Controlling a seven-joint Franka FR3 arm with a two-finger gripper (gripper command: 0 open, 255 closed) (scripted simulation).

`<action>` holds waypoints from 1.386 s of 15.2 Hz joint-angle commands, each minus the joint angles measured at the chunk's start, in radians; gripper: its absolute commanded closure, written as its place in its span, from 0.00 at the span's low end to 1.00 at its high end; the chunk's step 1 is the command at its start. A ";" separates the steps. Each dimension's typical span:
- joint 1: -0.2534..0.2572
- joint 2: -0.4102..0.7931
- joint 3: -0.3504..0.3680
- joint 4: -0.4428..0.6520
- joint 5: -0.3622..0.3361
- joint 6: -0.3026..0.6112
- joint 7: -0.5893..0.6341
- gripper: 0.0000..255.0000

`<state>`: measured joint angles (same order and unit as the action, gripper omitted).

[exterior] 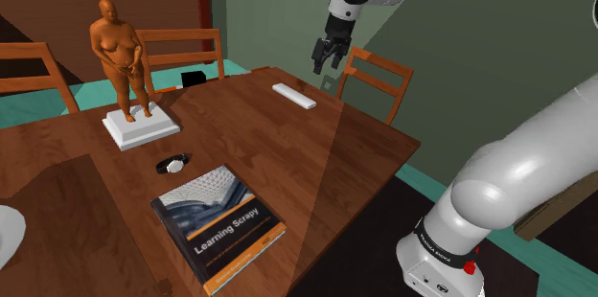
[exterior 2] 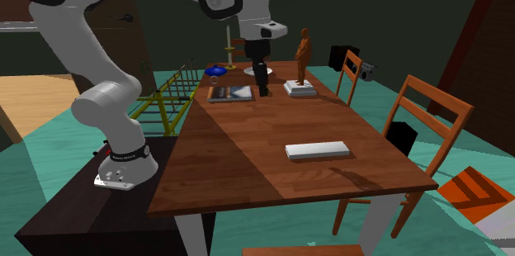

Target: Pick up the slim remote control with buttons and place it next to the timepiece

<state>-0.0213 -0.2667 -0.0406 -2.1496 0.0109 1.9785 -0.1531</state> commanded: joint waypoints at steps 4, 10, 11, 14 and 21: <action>-0.008 0.199 -0.014 0.121 0.000 0.049 -0.017 0.00; -0.023 0.441 -0.027 0.311 0.006 0.065 -0.040 0.00; -0.025 0.482 -0.028 0.348 0.007 0.064 -0.043 0.00; -0.035 0.607 -0.032 0.468 0.011 0.052 -0.052 0.00; -0.051 0.795 -0.034 0.646 0.017 0.038 -0.063 0.00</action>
<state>-0.0709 0.5200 -0.0750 -1.5022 0.0273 2.0073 -0.2139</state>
